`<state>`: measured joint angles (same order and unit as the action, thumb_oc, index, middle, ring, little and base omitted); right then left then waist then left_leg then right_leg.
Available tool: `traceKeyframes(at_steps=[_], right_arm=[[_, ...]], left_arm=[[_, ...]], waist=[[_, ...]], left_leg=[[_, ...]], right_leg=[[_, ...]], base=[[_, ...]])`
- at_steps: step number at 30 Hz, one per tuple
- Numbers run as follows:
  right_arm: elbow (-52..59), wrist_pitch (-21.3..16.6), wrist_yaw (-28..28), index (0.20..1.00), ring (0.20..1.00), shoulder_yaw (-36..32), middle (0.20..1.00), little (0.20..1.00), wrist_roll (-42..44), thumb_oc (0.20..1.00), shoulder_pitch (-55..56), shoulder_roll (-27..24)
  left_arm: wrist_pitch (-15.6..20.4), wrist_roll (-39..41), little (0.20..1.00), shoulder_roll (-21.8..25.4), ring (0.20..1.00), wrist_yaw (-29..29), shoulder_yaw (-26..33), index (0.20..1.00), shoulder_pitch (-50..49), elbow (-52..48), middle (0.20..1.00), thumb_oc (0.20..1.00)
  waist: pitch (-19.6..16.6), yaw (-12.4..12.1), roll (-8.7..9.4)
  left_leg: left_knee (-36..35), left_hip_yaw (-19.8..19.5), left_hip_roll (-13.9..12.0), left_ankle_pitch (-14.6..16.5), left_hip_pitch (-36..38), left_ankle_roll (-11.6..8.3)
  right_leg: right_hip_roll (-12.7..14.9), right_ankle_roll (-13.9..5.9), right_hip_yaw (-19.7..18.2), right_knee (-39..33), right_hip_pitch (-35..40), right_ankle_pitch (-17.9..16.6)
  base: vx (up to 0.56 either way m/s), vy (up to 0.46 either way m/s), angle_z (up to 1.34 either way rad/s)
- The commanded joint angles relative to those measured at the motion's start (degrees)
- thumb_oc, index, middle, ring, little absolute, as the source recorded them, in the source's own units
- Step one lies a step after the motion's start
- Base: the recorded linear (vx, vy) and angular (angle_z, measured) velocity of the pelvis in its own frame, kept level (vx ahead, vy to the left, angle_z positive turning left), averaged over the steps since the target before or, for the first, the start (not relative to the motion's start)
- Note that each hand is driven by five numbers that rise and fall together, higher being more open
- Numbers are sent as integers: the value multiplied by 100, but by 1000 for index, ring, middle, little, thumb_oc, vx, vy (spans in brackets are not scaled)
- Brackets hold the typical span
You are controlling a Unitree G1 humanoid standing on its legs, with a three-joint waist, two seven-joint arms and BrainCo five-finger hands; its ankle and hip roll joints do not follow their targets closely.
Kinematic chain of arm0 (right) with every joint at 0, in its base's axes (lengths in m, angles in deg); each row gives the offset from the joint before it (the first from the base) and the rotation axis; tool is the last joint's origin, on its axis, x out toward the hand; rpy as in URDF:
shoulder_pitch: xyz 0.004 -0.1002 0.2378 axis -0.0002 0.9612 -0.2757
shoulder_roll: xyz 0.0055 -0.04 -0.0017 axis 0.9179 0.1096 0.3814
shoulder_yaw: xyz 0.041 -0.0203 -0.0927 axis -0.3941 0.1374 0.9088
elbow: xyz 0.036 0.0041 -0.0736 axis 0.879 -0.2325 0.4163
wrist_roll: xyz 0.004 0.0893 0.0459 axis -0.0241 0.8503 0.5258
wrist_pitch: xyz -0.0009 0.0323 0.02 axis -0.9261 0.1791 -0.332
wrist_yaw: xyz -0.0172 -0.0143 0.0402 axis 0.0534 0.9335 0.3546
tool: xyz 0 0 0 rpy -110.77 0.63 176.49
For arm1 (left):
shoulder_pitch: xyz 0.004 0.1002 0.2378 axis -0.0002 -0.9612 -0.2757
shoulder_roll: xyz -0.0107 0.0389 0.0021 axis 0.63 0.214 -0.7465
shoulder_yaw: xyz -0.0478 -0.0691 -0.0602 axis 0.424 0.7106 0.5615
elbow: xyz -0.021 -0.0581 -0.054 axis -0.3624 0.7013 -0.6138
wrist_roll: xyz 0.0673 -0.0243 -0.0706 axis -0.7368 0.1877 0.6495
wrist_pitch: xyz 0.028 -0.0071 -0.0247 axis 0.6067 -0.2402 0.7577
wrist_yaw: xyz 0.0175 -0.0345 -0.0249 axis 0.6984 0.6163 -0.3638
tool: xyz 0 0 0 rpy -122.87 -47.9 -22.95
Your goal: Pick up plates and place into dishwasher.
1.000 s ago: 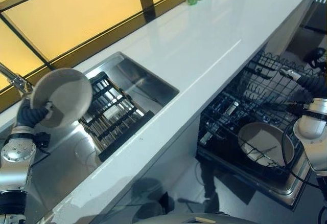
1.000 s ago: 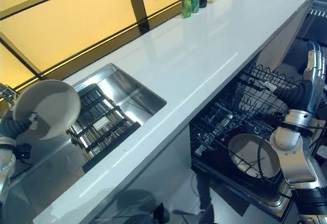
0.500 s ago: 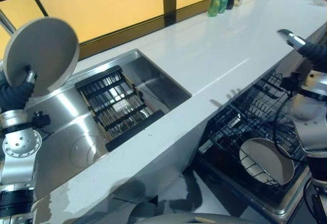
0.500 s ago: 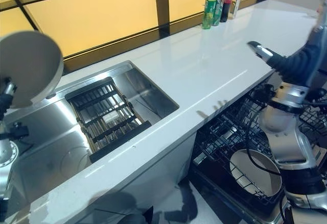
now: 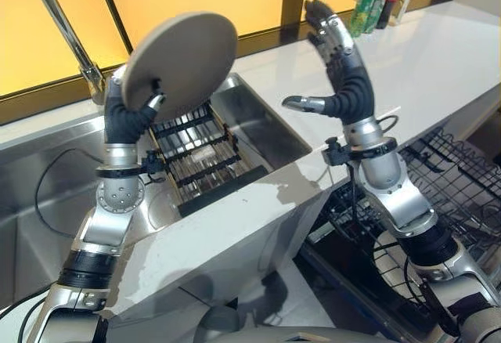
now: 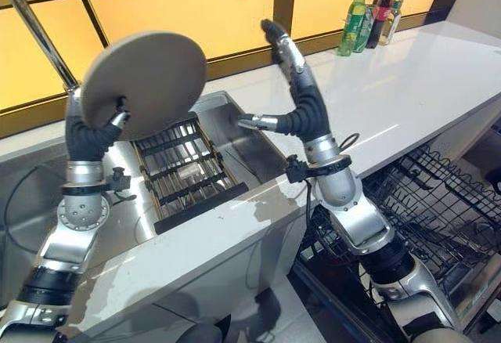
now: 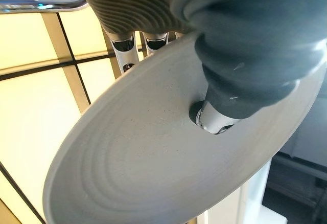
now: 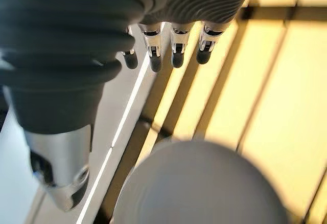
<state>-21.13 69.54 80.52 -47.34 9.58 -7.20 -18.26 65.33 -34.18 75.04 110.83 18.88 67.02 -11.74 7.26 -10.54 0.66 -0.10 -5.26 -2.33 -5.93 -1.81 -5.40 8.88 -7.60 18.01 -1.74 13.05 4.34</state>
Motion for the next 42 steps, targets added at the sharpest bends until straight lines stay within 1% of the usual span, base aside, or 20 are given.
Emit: traceKeyframes(at_steps=[1,6,9,11,13,16,18,22,26,29,33,35,36,39,41,42], right_arm=[[-17,-33,-267,1000,1000,323,1000,1000,399,1000,-580,171],[-110,38,-377,1000,1000,482,1000,1000,417,1000,-673,374],[-79,111,-406,1000,1000,481,1000,1000,336,1000,-654,374],[-66,115,-436,1000,1000,436,1000,1000,332,1000,-614,319],[-69,68,-464,1000,1000,385,1000,1000,370,1000,-557,237],[-35,33,-502,1000,1000,278,1000,1000,412,1000,-452,96],[-14,-14,-528,1000,1000,205,1000,1000,291,1000,-340,72],[44,-26,-504,1000,1000,73,1000,1000,302,1000,-282,-56],[48,-61,-351,1000,1000,-143,1000,1000,125,1000,-193,-102],[68,-130,-227,1000,1000,-325,1000,1000,-55,1000,-162,-226],[103,-222,-263,1000,1000,-699,1000,1000,-165,1000,80,-503],[110,-214,-305,1000,1000,-831,1000,1000,-223,1000,189,-561],[97,-218,-391,1000,1000,-1015,1000,1000,-296,1000,339,-629],[74,-260,-332,1000,1000,-1311,1000,1000,-211,1000,571,-809],[36,-367,-309,1000,1000,-1585,1000,1000,-53,1000,723,-902],[4,-490,-319,1000,1000,-1733,1000,1000,-24,1000,830,-902]], left_arm=[[351,-40,200,-80,200,26,-275,200,714,24,200,200],[381,-204,200,-65,200,-244,-616,200,871,28,200,200],[437,-401,200,61,200,-617,-847,200,963,19,200,200],[503,-576,200,196,200,-926,-974,200,998,1,200,200],[542,-629,200,448,200,-1145,-1040,200,1011,-33,200,200],[643,-475,200,820,200,-1323,-985,200,973,-58,200,200],[719,-553,200,919,200,-1368,-890,200,876,-120,200,200],[729,-620,200,1062,200,-1267,-769,200,776,-153,200,200],[677,-663,200,1073,200,-1136,-539,200,648,-110,200,200],[656,-1023,200,1195,200,-754,-365,200,586,16,200,200],[492,-919,200,1450,200,-146,75,200,500,487,200,200],[467,-865,200,1466,200,4,260,200,429,645,200,200],[408,-944,200,1474,200,191,482,200,357,828,200,200],[288,-1020,200,1581,200,419,793,200,228,935,200,200],[290,-991,200,1667,200,546,1067,200,105,1107,200,200],[277,-1092,200,1699,200,623,1191,200,32,1171,200,200]], waist=[[-434,-87,-102],[-441,-77,-129],[-442,-46,-164],[-444,-23,-182],[-446,-2,-201],[-455,10,-242],[-457,3,-271],[-466,5,-289],[-475,-15,-305],[-479,3,-307],[-505,85,-316],[-524,110,-316],[-526,157,-321],[-539,204,-326],[-541,259,-338],[-535,293,-356]], left_leg=[[-37,34,-387,258,-67,-246],[-31,62,-404,235,-86,-254],[-22,107,-422,225,-100,-257],[-22,133,-432,220,-97,-259],[-21,173,-434,219,-95,-263],[-25,221,-435,202,-103,-264],[-14,233,-434,193,-125,-261],[-5,247,-425,186,-153,-257],[-23,242,-415,160,-188,-252],[-25,254,-415,148,-206,-256],[-65,312,-425,118,-215,-261],[-78,328,-426,109,-223,-259],[-93,364,-440,99,-227,-258],[-109,408,-463,82,-235,-265],[-109,447,-481,77,-243,-273],[-113,466,-487,80,-240,-274]], right_leg=[[-73,336,165,1031,-398,552],[-80,319,129,1000,-358,527],[-70,303,103,987,-349,507],[-60,291,90,980,-354,491],[-42,270,79,955,-349,470],[-10,251,82,931,-351,443],[14,241,94,935,-358,433],[42,230,105,944,-365,430],[64,226,128,942,-370,426],[78,214,118,948,-379,420],[93,197,66,931,-398,413],[93,200,51,925,-410,413],[99,196,35,915,-415,407],[97,198,8,910,-422,406],[95,198,-32,918,-437,408],[96,198,-54,924,-449,412]], base=[[0,0,0],[-5,-9,1],[0,0,0],[-3,4,-2],[-7,15,-3],[-9,33,-5],[-13,35,-3],[0,0,0],[0,0,0],[0,0,0],[0,0,0],[0,0,0],[0,0,0],[2,-5,-3],[1,-3,-11],[-5,6,-15]])
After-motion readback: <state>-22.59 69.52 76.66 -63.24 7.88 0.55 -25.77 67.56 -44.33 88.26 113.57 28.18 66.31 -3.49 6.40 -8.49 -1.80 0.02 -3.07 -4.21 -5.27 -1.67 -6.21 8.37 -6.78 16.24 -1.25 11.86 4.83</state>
